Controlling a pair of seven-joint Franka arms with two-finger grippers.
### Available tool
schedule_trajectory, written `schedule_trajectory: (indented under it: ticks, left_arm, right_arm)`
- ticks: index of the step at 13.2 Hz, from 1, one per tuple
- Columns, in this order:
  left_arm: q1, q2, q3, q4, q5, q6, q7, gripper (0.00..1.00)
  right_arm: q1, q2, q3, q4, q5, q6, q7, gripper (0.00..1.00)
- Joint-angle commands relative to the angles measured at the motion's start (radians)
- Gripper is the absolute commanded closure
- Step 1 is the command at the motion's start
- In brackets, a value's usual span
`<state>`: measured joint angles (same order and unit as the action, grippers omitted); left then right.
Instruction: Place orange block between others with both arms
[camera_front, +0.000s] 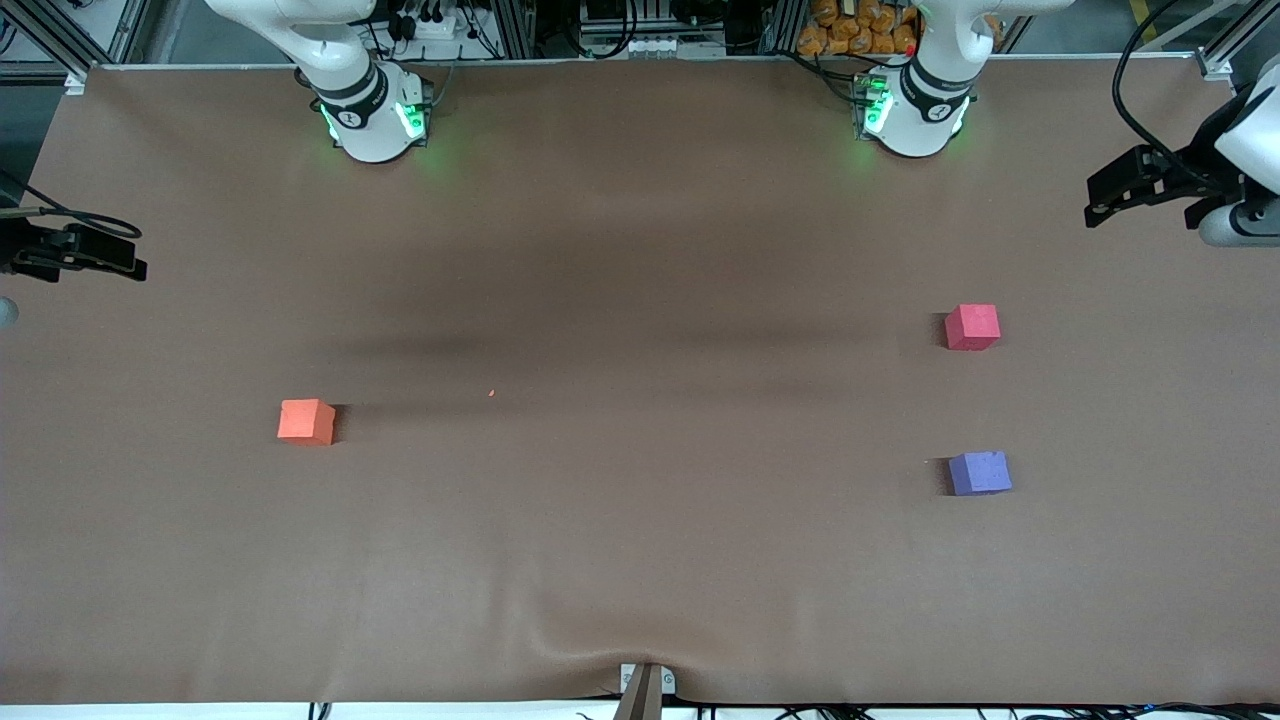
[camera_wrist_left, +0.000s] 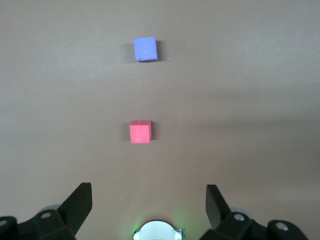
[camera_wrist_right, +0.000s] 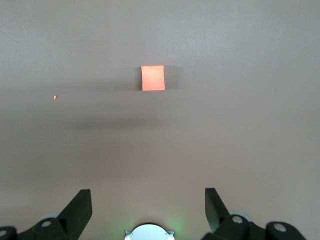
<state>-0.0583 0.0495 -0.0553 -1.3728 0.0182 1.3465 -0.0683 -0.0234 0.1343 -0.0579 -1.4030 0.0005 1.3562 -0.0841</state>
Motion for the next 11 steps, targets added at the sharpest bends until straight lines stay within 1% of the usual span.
schedule_trajectory:
  ticks: [1,7,11]
  left_arm:
    - [0.006,0.0,0.002,-0.003,-0.001,0.028,0.019,0.0]
    - [0.006,0.001,0.002,-0.018,-0.001,0.028,0.018,0.0]
    - [0.0,0.0,0.002,-0.012,-0.001,0.028,0.001,0.0]
  right_arm:
    - [0.002,-0.016,0.001,-0.001,0.012,-0.011,0.009,0.0]
    - [0.005,-0.016,0.001,-0.002,0.012,-0.012,0.007,0.0]
    - [0.005,-0.016,0.001,-0.002,0.012,-0.012,0.007,0.0]
